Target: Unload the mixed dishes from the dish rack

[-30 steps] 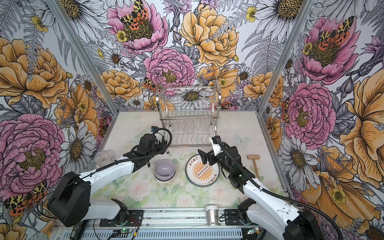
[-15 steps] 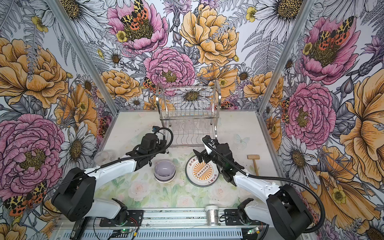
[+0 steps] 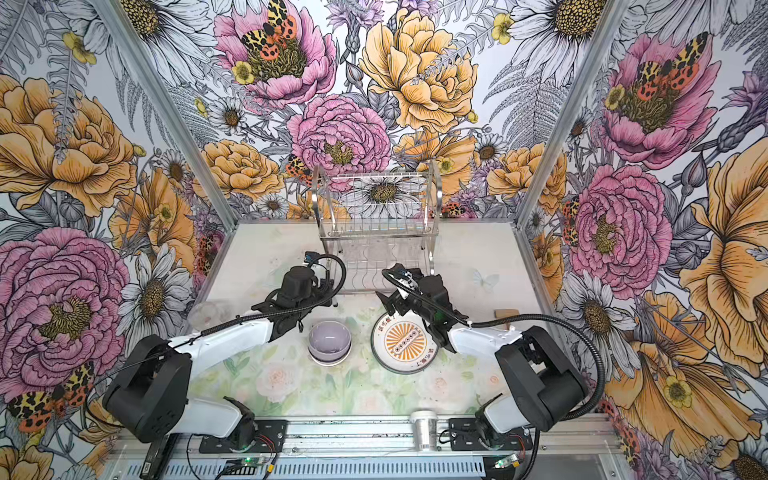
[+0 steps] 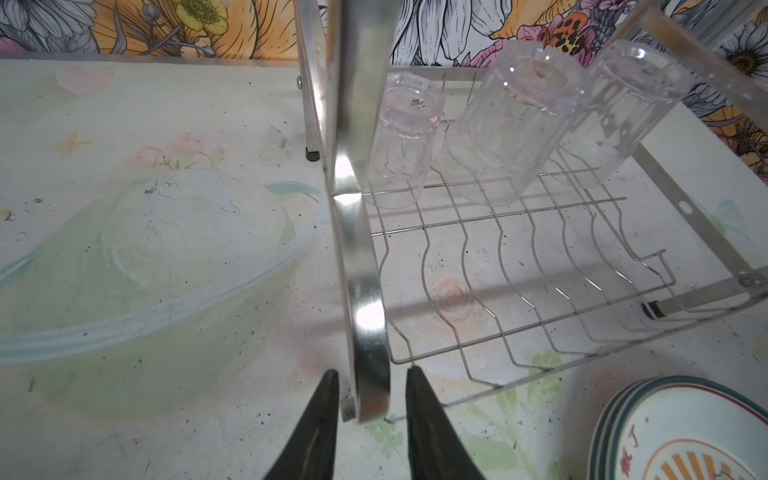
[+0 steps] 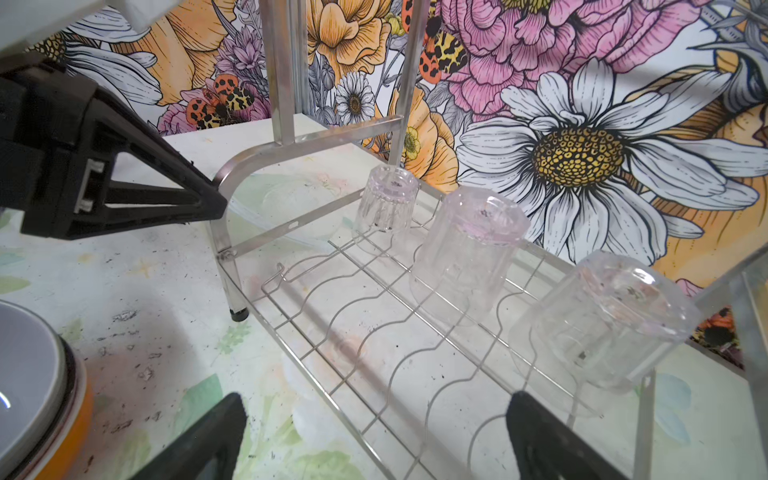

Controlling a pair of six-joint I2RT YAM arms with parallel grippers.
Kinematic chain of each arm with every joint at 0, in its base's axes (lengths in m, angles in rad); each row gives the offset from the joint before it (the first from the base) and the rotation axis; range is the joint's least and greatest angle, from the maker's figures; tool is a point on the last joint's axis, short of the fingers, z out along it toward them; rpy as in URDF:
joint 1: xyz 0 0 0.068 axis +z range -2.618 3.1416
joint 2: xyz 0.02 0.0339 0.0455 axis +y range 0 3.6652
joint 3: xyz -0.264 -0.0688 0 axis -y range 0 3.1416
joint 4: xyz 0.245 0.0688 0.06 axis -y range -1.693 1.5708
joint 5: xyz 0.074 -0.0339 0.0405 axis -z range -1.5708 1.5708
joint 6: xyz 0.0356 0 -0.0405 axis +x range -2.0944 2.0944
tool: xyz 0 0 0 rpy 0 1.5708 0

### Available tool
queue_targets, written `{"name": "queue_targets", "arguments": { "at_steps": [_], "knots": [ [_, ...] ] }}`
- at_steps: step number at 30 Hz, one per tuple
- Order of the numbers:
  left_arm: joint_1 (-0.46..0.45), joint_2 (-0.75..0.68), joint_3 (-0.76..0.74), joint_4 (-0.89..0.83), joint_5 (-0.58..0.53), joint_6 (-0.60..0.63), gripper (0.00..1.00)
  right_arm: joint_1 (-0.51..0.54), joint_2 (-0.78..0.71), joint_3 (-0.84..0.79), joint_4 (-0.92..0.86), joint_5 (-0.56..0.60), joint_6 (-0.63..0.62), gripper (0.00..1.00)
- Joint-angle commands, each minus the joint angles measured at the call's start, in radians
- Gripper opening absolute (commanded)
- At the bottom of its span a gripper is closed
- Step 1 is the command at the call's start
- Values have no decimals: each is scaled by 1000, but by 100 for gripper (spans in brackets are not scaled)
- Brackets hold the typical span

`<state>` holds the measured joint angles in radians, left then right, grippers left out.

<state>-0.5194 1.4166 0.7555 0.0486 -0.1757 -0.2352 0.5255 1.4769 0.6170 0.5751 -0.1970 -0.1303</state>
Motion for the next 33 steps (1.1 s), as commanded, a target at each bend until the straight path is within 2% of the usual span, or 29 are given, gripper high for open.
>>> {"name": "queue_targets", "arguments": {
  "at_steps": [1, 4, 10, 22, 33],
  "knots": [
    [12, -11, 20, 17, 36, -10, 54, 5, 21, 35, 73, -25, -12, 100],
    [16, -15, 13, 20, 38, -7, 59, 5, 27, 30, 90, -24, 2, 100],
    [21, 13, 28, 31, 54, -1, 60, 5, 39, 28, 95, -22, -14, 100],
    [22, 82, 52, 84, 72, -16, 34, -21, 87, 62, 100, -39, -47, 100],
    [24, 77, 44, 75, 74, -21, 10, -35, 179, 154, 88, -62, -115, 100]
  ]
}}
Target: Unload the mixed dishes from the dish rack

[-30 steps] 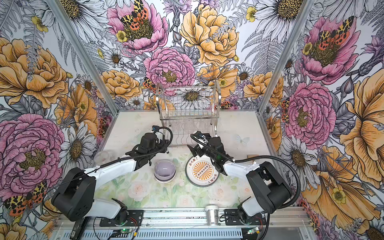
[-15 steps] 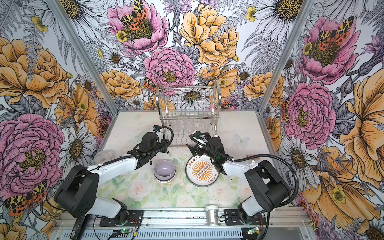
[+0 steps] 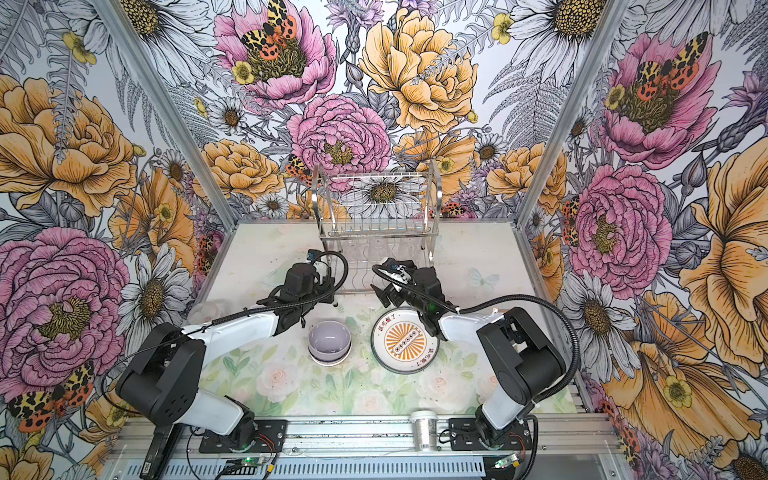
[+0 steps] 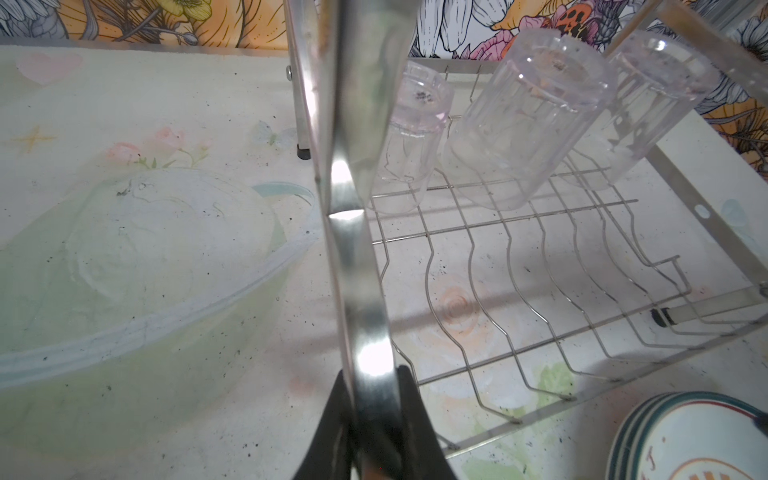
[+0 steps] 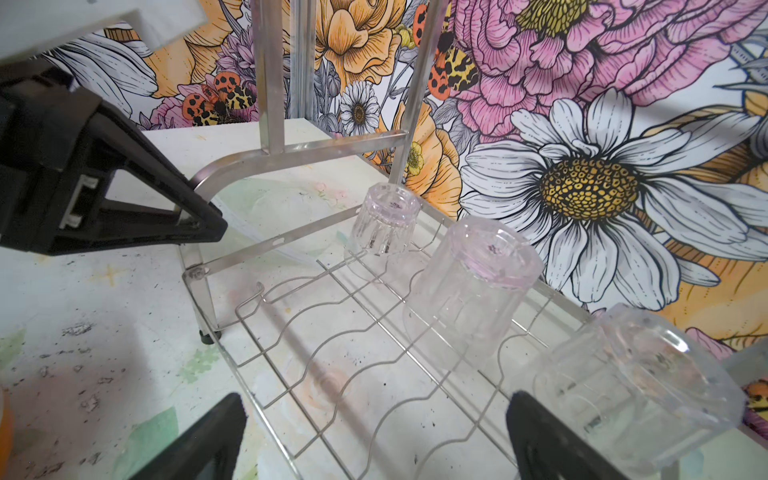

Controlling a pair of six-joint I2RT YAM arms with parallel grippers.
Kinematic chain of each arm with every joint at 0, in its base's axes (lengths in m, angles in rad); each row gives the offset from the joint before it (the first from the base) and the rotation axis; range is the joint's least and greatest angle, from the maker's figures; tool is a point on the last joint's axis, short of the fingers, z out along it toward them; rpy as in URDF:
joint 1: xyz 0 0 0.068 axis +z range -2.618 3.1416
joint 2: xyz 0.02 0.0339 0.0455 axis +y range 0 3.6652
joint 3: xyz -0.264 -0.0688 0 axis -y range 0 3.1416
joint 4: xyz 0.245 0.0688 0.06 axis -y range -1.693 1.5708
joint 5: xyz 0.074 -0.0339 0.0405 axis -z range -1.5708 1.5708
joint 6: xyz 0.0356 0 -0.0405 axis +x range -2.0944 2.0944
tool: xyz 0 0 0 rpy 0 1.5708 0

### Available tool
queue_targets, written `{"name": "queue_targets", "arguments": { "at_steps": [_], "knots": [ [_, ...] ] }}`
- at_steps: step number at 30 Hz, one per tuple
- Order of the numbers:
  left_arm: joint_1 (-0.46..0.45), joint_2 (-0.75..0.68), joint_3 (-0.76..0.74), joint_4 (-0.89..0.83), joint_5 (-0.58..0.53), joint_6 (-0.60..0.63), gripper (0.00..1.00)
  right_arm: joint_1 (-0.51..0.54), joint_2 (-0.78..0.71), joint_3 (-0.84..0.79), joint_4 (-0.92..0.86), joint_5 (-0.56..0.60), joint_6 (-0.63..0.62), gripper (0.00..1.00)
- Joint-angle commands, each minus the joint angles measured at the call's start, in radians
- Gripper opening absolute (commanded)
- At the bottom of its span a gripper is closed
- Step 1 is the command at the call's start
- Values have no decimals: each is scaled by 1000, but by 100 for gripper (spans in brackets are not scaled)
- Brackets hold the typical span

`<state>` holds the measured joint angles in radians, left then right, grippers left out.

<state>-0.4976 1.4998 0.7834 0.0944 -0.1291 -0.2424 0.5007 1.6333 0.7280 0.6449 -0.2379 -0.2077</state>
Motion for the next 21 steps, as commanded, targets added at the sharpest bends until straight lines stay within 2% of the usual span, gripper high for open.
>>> {"name": "queue_targets", "arguments": {
  "at_steps": [1, 21],
  "knots": [
    [2, -6, 14, 27, 27, -17, 10, -13, 33, 53, 16, -20, -48, 100],
    [-20, -35, -14, 20, 3, -51, 9, -39, 259, 288, -48, 46, -212, 100]
  ]
}}
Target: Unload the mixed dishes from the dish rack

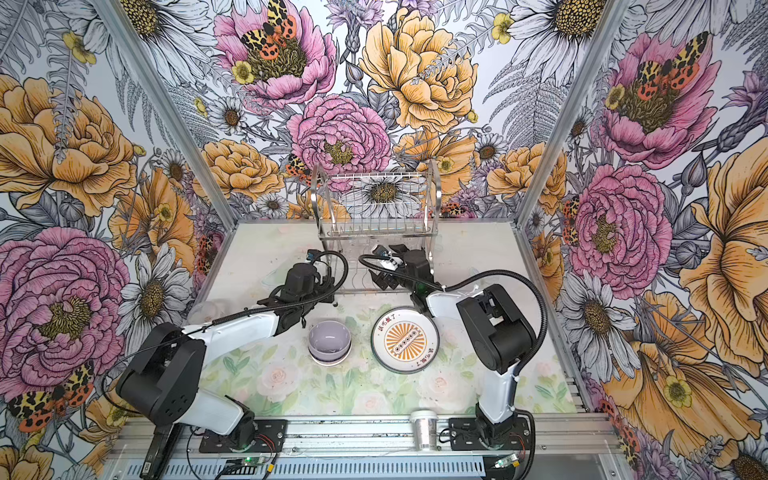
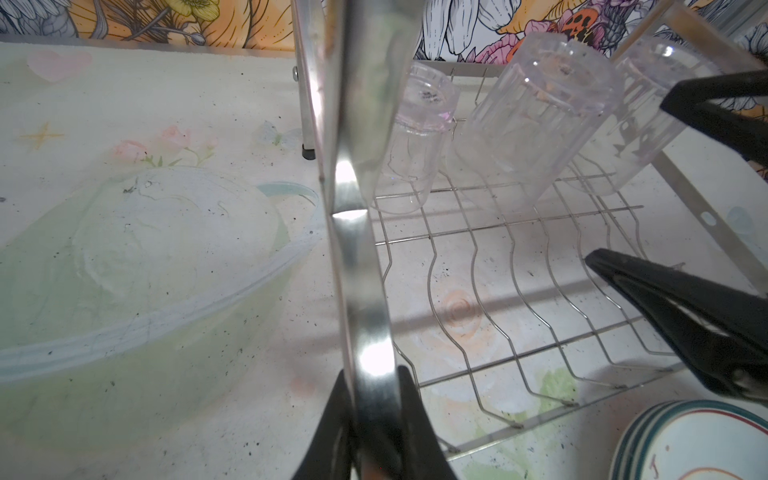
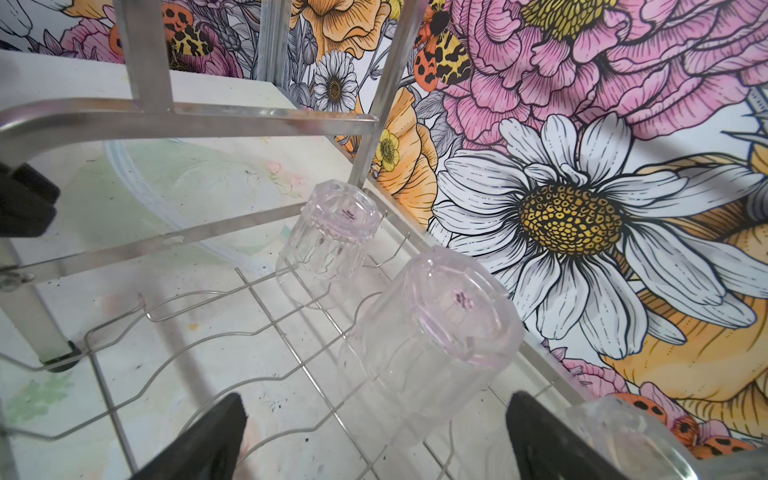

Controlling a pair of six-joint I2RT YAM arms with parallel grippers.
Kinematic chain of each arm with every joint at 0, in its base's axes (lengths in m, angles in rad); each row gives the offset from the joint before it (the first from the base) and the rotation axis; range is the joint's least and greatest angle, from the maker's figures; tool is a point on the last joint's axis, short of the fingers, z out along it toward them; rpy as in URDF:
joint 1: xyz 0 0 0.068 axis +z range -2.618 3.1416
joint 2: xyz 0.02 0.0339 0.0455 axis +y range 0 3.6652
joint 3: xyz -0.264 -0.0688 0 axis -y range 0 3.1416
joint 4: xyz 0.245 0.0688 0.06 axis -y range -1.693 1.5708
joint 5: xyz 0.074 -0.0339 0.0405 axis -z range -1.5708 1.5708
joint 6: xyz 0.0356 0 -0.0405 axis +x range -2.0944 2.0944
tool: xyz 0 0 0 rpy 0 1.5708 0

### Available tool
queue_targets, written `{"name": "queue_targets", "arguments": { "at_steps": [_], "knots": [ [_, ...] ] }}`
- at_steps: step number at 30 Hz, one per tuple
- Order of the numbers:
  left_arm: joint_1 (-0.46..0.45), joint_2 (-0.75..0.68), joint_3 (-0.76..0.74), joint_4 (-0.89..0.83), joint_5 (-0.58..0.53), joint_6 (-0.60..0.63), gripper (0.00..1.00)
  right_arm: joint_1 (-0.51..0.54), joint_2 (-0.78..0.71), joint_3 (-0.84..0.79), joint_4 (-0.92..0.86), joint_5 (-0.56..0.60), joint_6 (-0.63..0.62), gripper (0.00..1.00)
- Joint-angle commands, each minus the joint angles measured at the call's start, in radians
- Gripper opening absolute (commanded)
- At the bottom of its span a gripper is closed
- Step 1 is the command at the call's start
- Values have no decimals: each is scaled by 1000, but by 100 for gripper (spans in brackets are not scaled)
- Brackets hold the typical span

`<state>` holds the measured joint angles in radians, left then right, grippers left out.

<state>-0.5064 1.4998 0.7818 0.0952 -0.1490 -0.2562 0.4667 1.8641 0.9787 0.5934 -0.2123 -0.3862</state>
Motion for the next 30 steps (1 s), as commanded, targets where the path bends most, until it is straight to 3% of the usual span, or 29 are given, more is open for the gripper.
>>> {"name": "queue_targets", "arguments": {
  "at_steps": [1, 14, 30],
  "knots": [
    [-12, -37, -13, 17, 20, -38, 9, -5, 38, 45, 7, 26, -39, 100],
    [-21, -36, -7, 6, 20, -40, 9, -17, 146, 181, -9, 51, -57, 100],
    [-26, -49, -14, -14, 13, -36, 9, -54, 206, 306, -163, -150, -80, 100]
  ]
}}
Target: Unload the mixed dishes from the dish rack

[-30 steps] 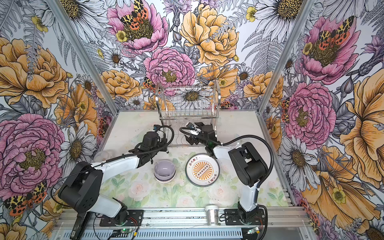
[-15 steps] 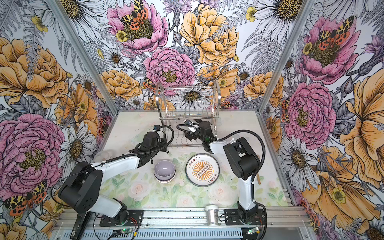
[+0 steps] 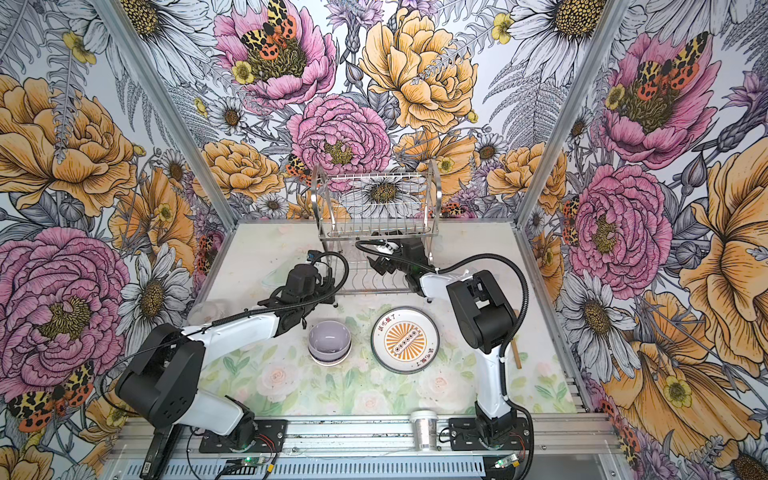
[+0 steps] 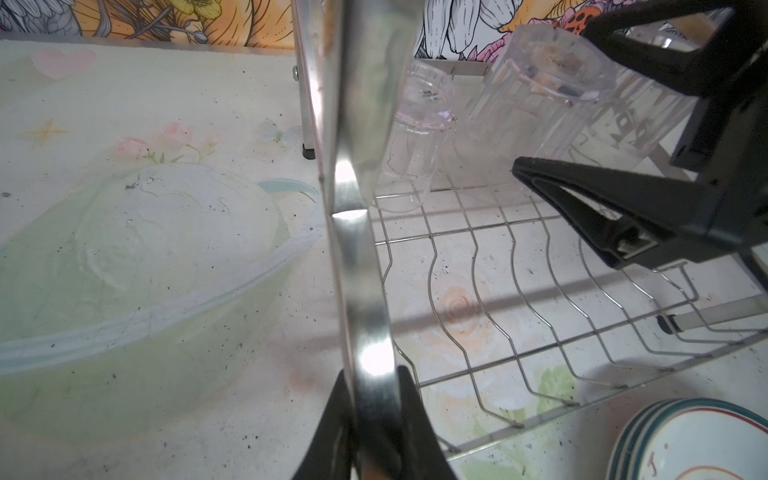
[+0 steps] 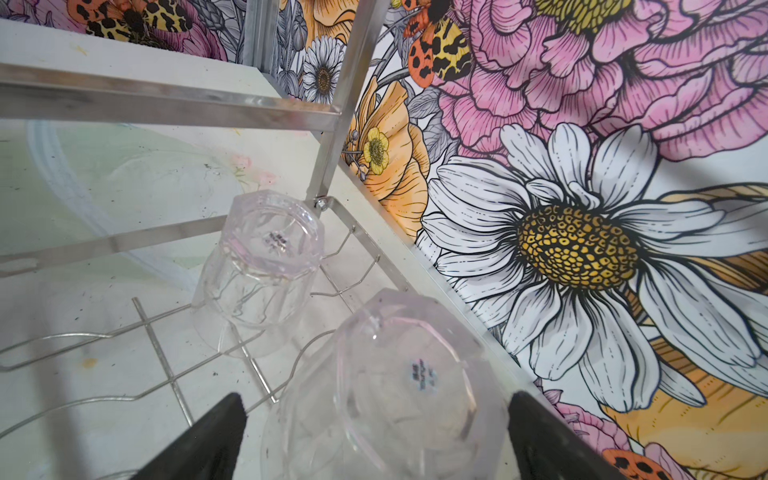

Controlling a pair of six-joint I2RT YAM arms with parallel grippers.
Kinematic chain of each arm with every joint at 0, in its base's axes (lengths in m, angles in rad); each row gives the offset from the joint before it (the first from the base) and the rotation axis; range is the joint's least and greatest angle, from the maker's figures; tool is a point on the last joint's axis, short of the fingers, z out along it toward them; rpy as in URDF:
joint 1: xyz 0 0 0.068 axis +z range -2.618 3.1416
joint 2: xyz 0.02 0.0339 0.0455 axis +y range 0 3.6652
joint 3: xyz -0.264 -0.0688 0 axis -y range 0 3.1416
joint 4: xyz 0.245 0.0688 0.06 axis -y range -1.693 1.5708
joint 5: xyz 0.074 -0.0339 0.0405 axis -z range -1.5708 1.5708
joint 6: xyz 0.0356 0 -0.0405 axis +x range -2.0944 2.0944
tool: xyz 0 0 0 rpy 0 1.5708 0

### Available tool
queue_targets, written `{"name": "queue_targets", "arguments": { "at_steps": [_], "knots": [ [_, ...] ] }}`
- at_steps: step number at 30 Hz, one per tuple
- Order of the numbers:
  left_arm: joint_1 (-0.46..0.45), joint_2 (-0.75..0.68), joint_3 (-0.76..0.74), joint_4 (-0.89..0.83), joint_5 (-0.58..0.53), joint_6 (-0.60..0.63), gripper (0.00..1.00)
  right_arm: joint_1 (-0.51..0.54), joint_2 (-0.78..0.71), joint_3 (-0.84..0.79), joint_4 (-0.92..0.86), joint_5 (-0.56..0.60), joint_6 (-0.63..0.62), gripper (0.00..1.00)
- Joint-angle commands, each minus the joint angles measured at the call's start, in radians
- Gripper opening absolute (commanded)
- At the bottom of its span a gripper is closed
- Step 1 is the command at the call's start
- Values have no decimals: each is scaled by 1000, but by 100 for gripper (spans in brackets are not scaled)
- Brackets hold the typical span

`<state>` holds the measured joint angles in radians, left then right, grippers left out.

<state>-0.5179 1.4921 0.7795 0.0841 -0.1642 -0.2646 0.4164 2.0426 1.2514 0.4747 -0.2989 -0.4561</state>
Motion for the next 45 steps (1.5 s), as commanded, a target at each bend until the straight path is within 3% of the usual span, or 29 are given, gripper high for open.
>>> {"name": "queue_targets", "arguments": {
  "at_steps": [1, 10, 20, 31, 45],
  "knots": [
    [-14, -43, -11, -5, 27, -27, 9, -4, 30, 39, -53, -72, -10, 100],
    [-16, -43, -10, -12, 24, -32, 8, -1, 29, 50, -94, -137, 4, 96],
    [-18, -21, 17, -15, 31, -30, 8, -8, -22, -30, 40, -144, 78, 95],
    [-22, -21, 25, -36, 28, -27, 8, -18, 37, 29, 51, -138, 121, 95],
    [-30, -17, 35, -37, 26, -39, 11, -31, -3, -15, -2, -202, 137, 68]
  ]
}}
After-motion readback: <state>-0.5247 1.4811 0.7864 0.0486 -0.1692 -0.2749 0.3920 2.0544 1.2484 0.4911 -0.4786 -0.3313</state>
